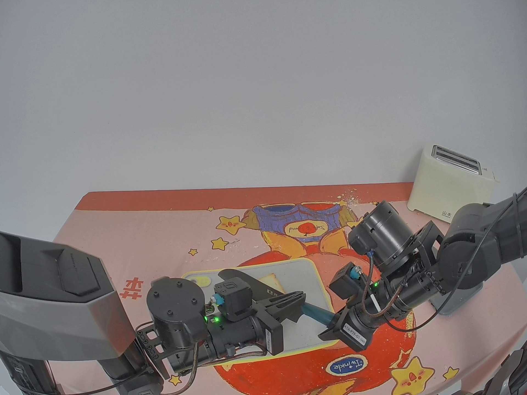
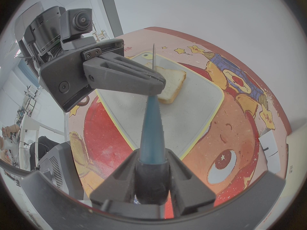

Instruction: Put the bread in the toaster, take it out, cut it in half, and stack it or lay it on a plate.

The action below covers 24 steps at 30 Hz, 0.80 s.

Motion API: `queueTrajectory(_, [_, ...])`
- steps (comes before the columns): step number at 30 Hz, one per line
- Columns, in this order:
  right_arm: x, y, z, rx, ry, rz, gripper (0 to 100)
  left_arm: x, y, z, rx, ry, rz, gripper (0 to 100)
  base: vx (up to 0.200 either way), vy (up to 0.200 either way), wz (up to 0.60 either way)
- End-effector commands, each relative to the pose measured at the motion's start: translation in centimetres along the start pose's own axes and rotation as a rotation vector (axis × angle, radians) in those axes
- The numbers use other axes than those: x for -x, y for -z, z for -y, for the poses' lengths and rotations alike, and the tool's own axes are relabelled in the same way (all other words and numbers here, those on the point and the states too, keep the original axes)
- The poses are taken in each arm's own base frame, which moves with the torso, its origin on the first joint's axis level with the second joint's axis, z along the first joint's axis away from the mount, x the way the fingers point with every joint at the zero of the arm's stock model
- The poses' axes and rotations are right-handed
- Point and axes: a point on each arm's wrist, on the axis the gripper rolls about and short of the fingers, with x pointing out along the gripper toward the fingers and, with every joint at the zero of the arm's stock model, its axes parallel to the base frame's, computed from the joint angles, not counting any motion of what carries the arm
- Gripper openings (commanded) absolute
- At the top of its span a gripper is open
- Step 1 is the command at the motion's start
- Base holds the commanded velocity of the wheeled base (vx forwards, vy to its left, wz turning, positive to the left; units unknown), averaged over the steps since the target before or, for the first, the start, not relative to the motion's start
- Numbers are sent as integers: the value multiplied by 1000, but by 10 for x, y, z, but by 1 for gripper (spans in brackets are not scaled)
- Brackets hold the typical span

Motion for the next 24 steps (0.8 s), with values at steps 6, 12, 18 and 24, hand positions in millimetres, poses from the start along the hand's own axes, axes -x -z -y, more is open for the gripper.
queueTrajectory(6, [0,0,0,1,-1,1,0,1,2,0,2,0,-2,0,0,0,0])
queueTrajectory(12, [1,0,0,1,-1,0,0,1,3,0,3,-1,-6,0,0,0,0])
queueTrajectory(18, [0,0,0,1,-1,0,0,2,-2,0,1,0,16,0,0,0,0])
queueTrajectory(24, [1,1,0,-1,0,-2,0,6,-15,-12,4,-38,62,0,0,0,0])
